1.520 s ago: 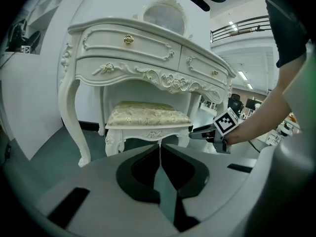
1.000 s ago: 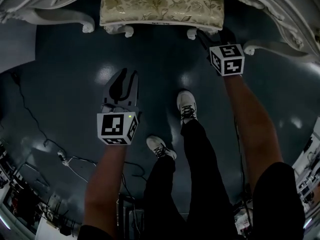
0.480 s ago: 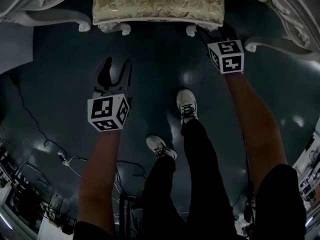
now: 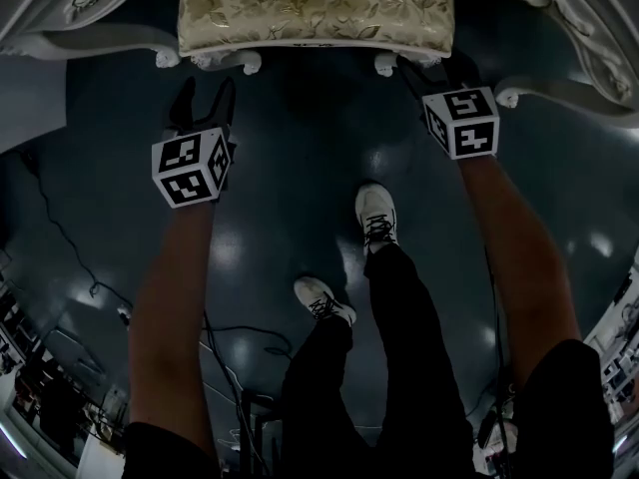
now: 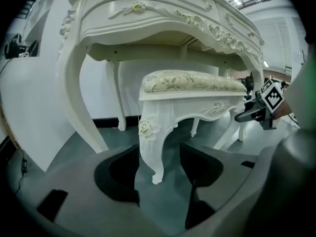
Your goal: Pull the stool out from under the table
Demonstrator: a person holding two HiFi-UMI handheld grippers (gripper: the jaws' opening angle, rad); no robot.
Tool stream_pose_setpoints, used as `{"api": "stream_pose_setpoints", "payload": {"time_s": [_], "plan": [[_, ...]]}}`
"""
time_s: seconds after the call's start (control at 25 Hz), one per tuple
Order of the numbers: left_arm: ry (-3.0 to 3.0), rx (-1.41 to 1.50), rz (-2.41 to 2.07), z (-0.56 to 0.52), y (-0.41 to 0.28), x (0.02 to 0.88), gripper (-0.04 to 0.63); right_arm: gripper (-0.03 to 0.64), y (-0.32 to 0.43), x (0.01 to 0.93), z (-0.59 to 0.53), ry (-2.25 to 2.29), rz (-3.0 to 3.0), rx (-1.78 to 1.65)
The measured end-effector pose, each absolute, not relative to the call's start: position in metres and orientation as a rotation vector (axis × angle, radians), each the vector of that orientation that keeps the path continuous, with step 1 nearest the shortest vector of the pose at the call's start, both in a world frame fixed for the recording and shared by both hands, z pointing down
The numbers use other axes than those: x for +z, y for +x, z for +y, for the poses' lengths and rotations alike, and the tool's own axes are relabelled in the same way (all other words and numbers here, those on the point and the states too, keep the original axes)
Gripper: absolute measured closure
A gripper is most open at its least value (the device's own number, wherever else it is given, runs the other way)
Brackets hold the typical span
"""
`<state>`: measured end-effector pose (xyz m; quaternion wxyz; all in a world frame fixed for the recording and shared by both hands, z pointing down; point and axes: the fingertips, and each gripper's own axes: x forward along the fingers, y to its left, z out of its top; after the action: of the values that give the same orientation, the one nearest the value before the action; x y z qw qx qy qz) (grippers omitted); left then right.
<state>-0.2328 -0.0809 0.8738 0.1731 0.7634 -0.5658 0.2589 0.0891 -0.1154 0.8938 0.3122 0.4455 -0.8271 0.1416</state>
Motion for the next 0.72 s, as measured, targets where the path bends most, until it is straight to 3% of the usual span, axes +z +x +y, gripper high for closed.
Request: {"api": "stream_pose_setpoints", "payload": {"time_s": [0.36, 0.72], "plan": [[2.314, 0.942, -1.509, -0.136, -0.228, 0.895, 0.318, 0.339, 0.089, 0.894, -0.115, 1.207, -2.195, 0.388], [2.309, 0.940, -1.497, -0.141, -0.226, 0.898, 0.319, 0.339, 0.089, 0.893, -0.115, 1.232, -2.207, 0.397]]}}
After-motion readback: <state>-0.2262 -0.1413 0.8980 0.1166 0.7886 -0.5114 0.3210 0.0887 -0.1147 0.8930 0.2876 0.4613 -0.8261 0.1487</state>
